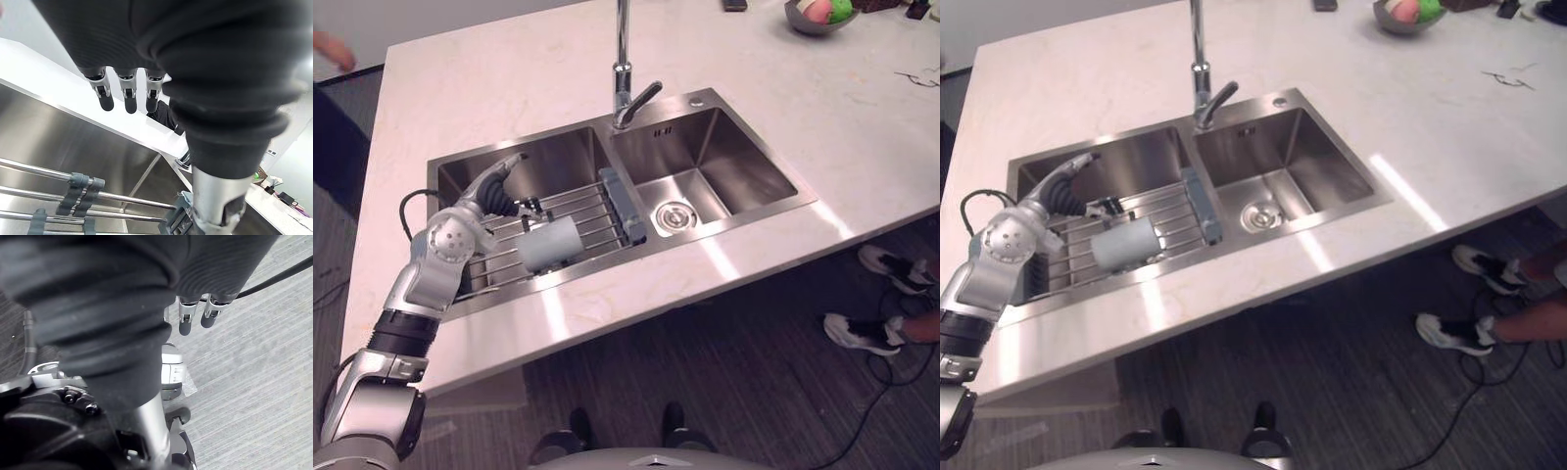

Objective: Walk over to the sink, pick up the cup, carry it to the dishwasher, place the cup inside the dishwasher, then close the dishwasher door

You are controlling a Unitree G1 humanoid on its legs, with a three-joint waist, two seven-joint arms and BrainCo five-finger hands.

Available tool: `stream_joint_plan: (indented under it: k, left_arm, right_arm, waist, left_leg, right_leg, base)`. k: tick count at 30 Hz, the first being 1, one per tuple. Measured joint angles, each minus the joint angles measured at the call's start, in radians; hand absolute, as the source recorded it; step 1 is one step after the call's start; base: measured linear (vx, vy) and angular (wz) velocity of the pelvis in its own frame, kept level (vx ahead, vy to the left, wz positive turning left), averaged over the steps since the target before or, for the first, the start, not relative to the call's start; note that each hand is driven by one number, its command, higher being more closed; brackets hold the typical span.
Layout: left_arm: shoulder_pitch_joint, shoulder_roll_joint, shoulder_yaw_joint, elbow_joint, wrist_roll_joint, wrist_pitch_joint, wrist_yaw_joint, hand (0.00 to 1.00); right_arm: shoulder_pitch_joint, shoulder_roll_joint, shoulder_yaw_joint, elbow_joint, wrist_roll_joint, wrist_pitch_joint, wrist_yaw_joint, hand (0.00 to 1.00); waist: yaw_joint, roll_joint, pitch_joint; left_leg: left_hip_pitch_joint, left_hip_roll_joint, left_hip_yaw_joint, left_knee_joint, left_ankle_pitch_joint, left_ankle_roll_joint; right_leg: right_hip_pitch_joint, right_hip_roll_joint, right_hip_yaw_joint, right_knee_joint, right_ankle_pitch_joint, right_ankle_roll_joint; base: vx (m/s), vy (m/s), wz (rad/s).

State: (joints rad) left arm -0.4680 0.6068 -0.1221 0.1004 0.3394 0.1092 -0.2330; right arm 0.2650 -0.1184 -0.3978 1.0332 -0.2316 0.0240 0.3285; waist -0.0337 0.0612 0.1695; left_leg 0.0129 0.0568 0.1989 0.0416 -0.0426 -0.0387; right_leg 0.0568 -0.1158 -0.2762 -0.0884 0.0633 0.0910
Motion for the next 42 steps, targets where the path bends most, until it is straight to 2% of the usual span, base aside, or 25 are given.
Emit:
stream_joint_plan:
  k: [7,12,14,19,25,33,42]
  left_arm:
    - [0.048,-0.003,-0.041,-0.018,0.055,0.006,-0.028,0.00]
    - [0.101,-0.027,-0.082,-0.063,0.087,0.007,-0.046,0.00]
    - [0.116,-0.051,-0.100,-0.062,0.103,0.023,-0.056,0.00]
    - [0.137,-0.081,-0.129,-0.061,0.135,0.034,-0.056,0.00]
    - [0.146,-0.107,-0.159,-0.045,0.169,0.037,-0.050,0.00]
    - [0.148,-0.136,-0.179,-0.007,0.177,0.067,0.025,0.00]
    - [0.151,-0.166,-0.192,0.016,0.164,0.067,0.133,0.00]
  right_arm:
    - [0.001,-0.007,0.000,0.004,-0.002,0.001,0.000,0.00]
    - [0.003,-0.011,0.000,0.005,-0.011,0.002,-0.001,0.00]
    - [0.002,-0.011,0.000,0.005,-0.011,0.003,-0.003,0.00]
    - [-0.001,-0.011,0.001,0.006,-0.010,0.025,-0.005,0.00]
    - [-0.001,-0.010,0.003,0.007,-0.010,0.030,-0.010,0.00]
    - [-0.002,-0.009,0.033,0.011,-0.010,0.048,-0.014,0.00]
    - [-0.002,-0.008,0.040,0.013,-0.009,0.048,-0.046,0.00]
  waist:
    - [0.000,0.006,-0.019]
    - [-0.001,0.011,-0.031]
    - [-0.001,0.012,-0.033]
    - [-0.002,0.012,-0.033]
    - [-0.003,0.011,-0.033]
    - [-0.012,0.005,-0.052]
    - [-0.024,0.004,-0.055]
  left_leg:
    - [-0.011,0.001,-0.001,0.015,-0.004,0.002]
    - [-0.011,0.001,-0.002,0.014,-0.003,0.003]
    - [-0.011,0.001,-0.002,0.013,-0.003,0.003]
    - [-0.009,0.000,-0.003,0.010,-0.001,0.003]
    - [0.001,-0.001,-0.002,0.006,0.000,0.004]
    - [0.022,-0.005,-0.002,-0.030,0.019,0.004]
    - [0.032,-0.006,-0.002,-0.039,0.022,0.005]
  right_leg:
    - [-0.005,-0.001,0.002,0.000,0.006,0.001]
    - [-0.006,0.000,0.003,0.000,0.007,0.001]
    - [-0.006,0.000,0.003,0.000,0.007,0.001]
    - [-0.005,0.000,0.003,0.000,0.007,0.001]
    - [0.003,0.000,0.003,0.000,0.007,0.001]
    - [0.003,-0.001,0.003,0.000,0.008,0.000]
    - [0.012,-0.002,0.002,0.000,0.008,0.000]
  base:
    - [-0.04,-0.002,-0.01]
    - [-0.01,-0.002,0.00]
    - [0.00,0.000,0.00]
    - [0.00,0.000,0.00]
    - [0.00,0.000,0.00]
    - [-0.01,-0.002,0.00]
    - [0.00,0.000,0.00]
